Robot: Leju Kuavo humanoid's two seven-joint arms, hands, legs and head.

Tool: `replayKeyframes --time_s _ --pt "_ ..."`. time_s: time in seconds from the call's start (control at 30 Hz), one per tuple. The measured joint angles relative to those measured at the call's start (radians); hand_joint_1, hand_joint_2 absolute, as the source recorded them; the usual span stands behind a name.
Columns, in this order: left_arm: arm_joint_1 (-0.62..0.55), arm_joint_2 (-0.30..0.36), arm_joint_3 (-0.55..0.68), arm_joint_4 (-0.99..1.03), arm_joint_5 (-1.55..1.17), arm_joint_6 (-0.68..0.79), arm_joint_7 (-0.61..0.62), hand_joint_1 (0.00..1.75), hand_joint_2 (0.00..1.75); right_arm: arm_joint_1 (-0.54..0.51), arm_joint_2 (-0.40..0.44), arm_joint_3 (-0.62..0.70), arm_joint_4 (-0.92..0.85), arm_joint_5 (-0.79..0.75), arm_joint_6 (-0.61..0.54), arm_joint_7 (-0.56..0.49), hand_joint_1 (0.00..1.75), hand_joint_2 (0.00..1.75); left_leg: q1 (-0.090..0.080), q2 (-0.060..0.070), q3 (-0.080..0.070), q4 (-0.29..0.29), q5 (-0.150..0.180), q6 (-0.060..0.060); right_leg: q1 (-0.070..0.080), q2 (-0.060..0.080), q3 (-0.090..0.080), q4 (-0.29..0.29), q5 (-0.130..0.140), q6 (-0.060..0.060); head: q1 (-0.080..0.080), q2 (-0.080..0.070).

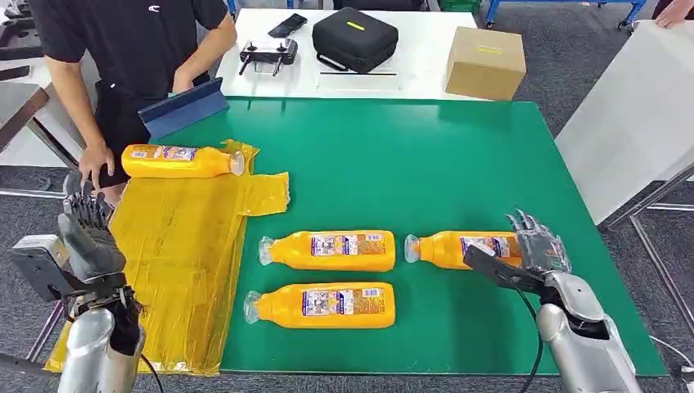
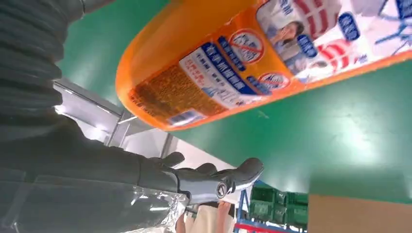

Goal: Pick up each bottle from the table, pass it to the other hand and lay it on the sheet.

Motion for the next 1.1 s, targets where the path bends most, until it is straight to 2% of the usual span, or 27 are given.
replayKeyframes --time_s 0.7,1.03,1.07,1.1 --pt "-0.014 -0.005 0.000 0.008 0.000 0.002 0.000 0.00 0.00 -0.027 -0.001 0.029 0.075 0.009 0.037 0.004 0.00 1.75 0.000 0.000 0.000 0.000 0.000 0.000 0.000 0.000 0.000 0.000 0.000 0.000 0.000 0.000" --pt "-0.015 -0.005 0.000 0.010 0.003 0.002 -0.002 0.00 0.00 -0.120 -0.001 0.073 0.217 0.048 0.029 -0.017 0.00 1.75 0.000 0.002 0.002 0.000 0.000 0.000 0.000 0.001 0.001 0.000 0.000 0.000 0.000 0.000" --pt "-0.016 -0.005 0.000 0.011 0.004 0.002 -0.002 0.00 0.00 -0.139 -0.001 0.082 0.243 0.053 0.029 -0.018 1.61 1.75 0.000 0.003 0.002 0.000 0.000 0.000 0.000 0.001 0.001 0.000 0.000 0.000 0.000 0.000" --pt "-0.017 -0.005 0.000 0.013 0.005 0.002 -0.003 0.00 0.00 -0.156 -0.001 0.090 0.268 0.055 0.025 -0.022 1.75 1.75 0.000 0.003 0.003 0.000 0.000 0.000 0.000 0.001 0.002 0.000 0.000 0.000 0.000 0.000"
